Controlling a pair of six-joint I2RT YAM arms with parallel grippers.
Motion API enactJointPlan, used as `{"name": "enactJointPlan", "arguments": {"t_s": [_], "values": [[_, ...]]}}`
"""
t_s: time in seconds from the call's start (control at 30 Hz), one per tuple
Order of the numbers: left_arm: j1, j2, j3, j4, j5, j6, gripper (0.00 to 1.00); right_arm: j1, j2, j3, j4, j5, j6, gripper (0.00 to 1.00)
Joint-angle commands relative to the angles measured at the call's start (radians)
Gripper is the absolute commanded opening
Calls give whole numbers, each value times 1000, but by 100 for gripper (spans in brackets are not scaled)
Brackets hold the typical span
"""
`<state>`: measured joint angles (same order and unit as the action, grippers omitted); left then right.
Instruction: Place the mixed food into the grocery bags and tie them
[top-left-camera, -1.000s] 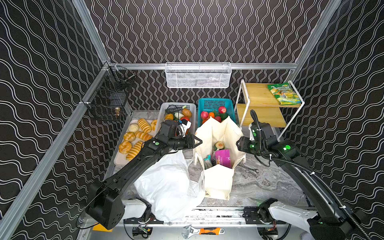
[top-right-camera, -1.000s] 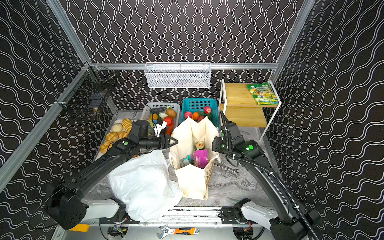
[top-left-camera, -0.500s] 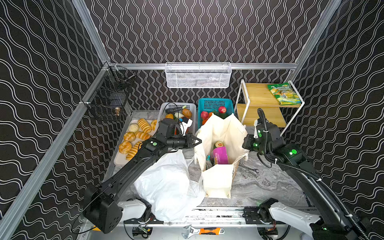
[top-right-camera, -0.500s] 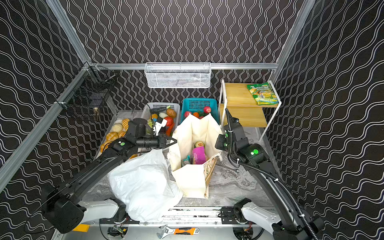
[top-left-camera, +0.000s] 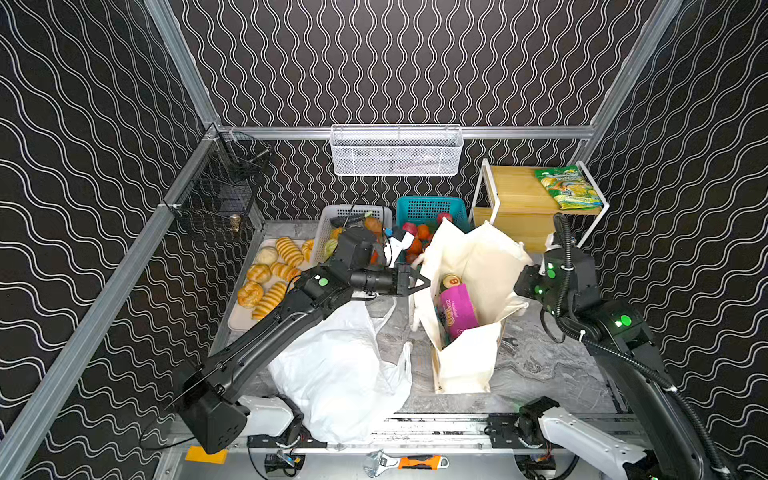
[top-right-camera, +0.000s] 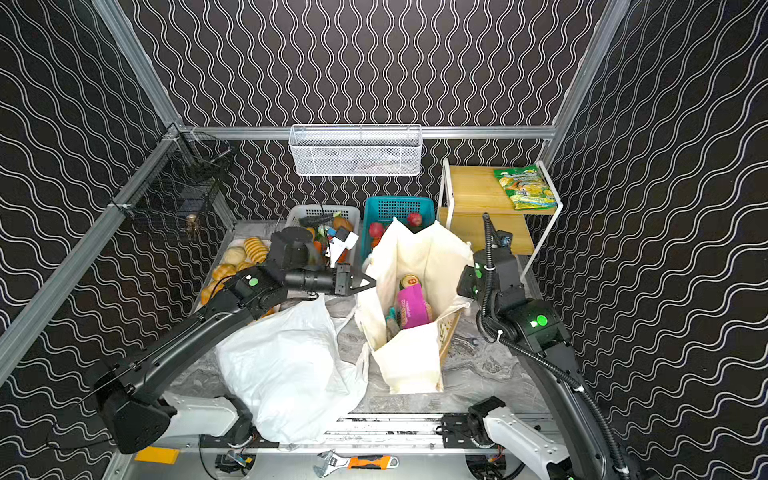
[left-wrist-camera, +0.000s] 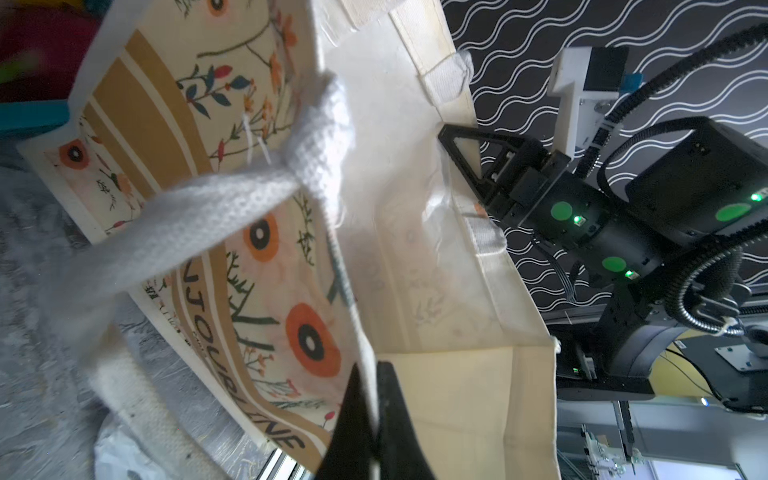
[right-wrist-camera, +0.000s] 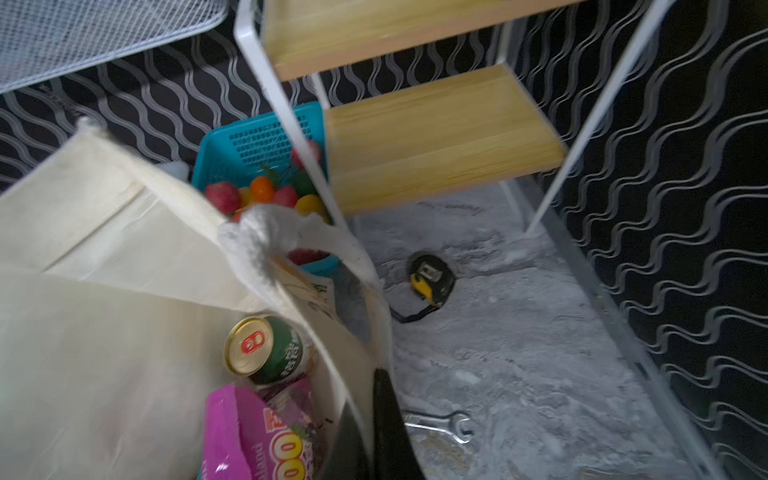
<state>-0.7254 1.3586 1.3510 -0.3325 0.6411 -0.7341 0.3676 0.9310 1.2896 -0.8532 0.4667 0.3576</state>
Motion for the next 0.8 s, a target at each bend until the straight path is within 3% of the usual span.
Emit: {"name": "enactJointPlan", "arguments": {"t_s": [0.0, 0.27, 0.6, 0.77], "values": [[-50, 28, 41, 130, -27, -26, 0, -60, -33, -23, 184, 147, -92, 0], [-191, 167, 155, 184, -92, -50, 0, -304, -58, -83, 312, 103, -202, 0], [-315, 383, 377, 147, -141, -24, 0, -740, 2, -89, 420, -227, -204, 0], [-357, 495, 507, 114, -151, -6, 0, -874, 55, -72, 453, -329, -183, 0]]}}
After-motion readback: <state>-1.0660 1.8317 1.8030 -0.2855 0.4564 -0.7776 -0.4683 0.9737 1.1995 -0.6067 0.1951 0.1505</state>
